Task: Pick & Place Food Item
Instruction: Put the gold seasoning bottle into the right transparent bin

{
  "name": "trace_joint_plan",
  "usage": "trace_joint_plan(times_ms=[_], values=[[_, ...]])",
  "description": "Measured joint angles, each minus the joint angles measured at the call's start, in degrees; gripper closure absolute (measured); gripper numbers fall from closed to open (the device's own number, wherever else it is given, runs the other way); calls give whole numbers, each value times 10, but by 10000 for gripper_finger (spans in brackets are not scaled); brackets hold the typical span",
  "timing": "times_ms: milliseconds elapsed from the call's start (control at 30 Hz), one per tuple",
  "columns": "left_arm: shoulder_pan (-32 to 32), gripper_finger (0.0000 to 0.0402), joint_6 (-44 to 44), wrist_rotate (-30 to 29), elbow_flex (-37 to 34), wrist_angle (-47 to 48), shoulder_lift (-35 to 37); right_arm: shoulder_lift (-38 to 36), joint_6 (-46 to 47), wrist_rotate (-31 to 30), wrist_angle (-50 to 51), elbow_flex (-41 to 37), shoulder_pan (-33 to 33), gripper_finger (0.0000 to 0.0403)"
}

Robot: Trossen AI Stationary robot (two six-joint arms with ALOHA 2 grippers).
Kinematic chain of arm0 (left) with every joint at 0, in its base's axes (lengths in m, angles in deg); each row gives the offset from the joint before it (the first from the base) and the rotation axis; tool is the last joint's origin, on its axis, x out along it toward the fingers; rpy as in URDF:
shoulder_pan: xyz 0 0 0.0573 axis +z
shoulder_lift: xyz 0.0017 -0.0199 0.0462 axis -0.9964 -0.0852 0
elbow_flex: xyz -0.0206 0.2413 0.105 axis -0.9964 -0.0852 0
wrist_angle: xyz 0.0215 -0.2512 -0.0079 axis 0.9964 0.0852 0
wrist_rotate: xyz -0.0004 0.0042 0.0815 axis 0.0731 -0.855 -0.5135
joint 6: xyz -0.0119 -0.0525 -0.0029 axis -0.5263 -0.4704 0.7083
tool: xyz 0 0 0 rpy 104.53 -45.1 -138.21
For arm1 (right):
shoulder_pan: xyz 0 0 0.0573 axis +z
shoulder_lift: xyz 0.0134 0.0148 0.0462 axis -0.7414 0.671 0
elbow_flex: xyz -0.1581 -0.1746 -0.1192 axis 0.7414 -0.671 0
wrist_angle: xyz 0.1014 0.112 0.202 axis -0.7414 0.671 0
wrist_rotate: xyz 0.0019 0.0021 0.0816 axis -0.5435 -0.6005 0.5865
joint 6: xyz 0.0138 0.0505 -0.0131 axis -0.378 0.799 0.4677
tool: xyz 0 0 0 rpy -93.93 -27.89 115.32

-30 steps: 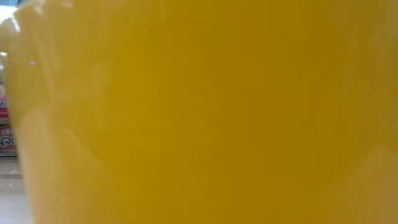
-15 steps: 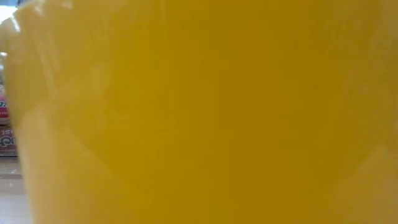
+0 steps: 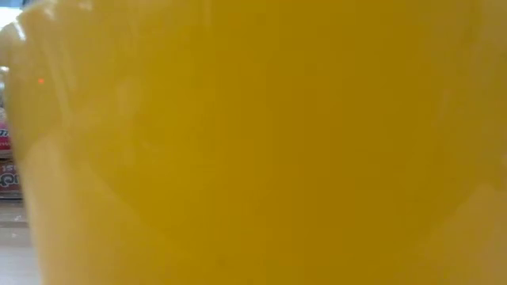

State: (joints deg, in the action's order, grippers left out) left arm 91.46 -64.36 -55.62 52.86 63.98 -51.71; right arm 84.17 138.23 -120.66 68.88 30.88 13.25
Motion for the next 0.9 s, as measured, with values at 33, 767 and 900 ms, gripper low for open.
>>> trace_joint_plan(times_ms=[33, 767, 900], values=[[0, 77, -5, 0, 0, 0, 0, 19, 8, 0, 2, 0, 0, 137], [-3, 80, 32, 1, 0, 4, 0, 294, 243, 3, 68, 0, 45, 137], [-3, 81, 33, 1, 0, 4, 0, 311, 273, 5, 75, 0, 62, 137]])
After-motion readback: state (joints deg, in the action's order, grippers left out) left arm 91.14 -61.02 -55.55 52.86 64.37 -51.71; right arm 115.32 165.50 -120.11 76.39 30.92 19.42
